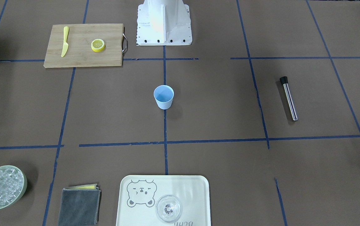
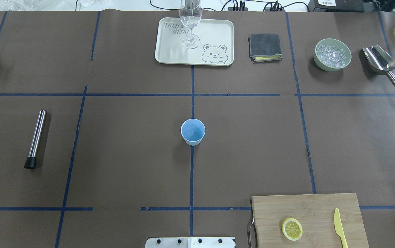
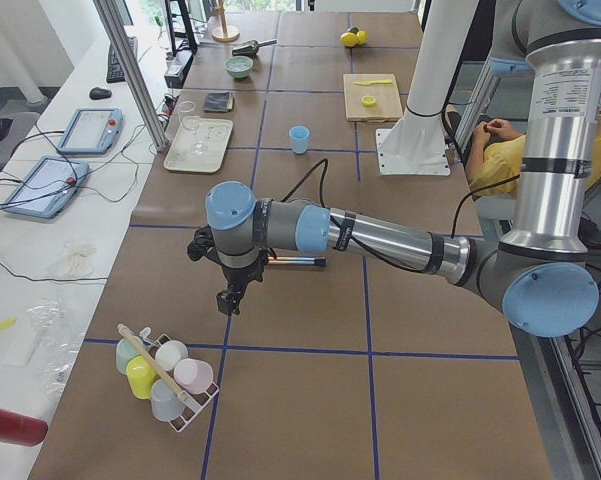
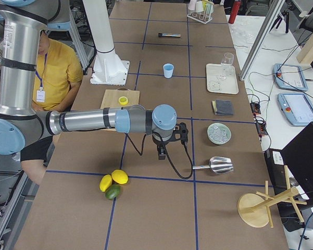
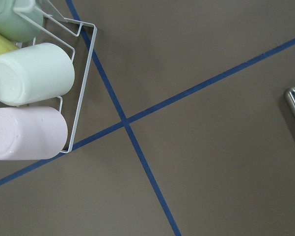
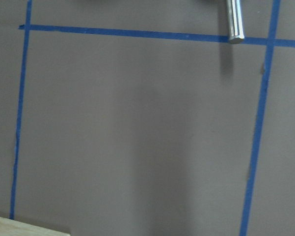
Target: Squeeze lemon into cup
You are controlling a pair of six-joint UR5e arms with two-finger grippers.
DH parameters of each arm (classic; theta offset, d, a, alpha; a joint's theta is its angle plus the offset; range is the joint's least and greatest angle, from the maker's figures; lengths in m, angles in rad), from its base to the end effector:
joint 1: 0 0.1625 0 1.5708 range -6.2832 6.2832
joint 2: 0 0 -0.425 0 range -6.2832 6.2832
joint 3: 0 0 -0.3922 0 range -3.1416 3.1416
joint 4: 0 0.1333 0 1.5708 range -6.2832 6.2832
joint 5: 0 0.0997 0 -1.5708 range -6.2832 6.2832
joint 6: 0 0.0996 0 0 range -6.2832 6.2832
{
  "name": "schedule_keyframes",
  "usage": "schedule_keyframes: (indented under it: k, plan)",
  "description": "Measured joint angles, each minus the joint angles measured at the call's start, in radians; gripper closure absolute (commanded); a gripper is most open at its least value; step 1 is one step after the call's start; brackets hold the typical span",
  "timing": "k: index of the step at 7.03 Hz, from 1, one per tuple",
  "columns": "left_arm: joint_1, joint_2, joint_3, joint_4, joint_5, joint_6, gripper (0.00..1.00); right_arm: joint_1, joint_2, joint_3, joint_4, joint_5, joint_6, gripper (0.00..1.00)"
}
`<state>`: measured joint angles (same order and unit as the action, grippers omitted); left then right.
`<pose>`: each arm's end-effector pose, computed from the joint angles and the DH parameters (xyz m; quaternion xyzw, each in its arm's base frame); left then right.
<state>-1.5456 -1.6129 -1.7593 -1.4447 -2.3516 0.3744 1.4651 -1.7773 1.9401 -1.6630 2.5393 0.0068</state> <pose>-0.0504 -0.5077 0.5574 0.1136 0.3659 0.2028 0.9012 0.0084 -0.4065 0.5642 0.0050 -0.4663 -0.0601 0.8826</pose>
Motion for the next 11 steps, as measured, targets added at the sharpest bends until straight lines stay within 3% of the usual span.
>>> schedule_keyframes:
  k: [2, 4, 5, 6, 8, 11]
  plan:
    - [0.010, 0.001, 0.001, -0.003, -0.017, -0.002, 0.00, -0.205, -0.067, 0.159, 0.148, -0.033, 0.332, 0.00]
    - [0.022, 0.001, 0.001, -0.006, -0.020, -0.003, 0.00, -0.408, -0.141, 0.223, 0.456, -0.107, 0.694, 0.01]
    - [0.025, 0.001, 0.001, -0.011, -0.021, -0.003, 0.00, -0.506, -0.153, 0.252, 0.543, -0.155, 0.855, 0.02]
    - [0.026, 0.001, 0.002, -0.020, -0.021, -0.004, 0.00, -0.648, -0.156, 0.296, 0.584, -0.259, 1.006, 0.03]
    - [0.028, 0.001, 0.010, -0.044, -0.021, -0.004, 0.00, -0.976, -0.148, 0.380, 0.604, -0.549, 1.291, 0.01]
    - [0.030, 0.002, 0.004, -0.055, -0.021, -0.016, 0.00, -1.291, -0.141, 0.402, 0.604, -0.886, 1.477, 0.00]
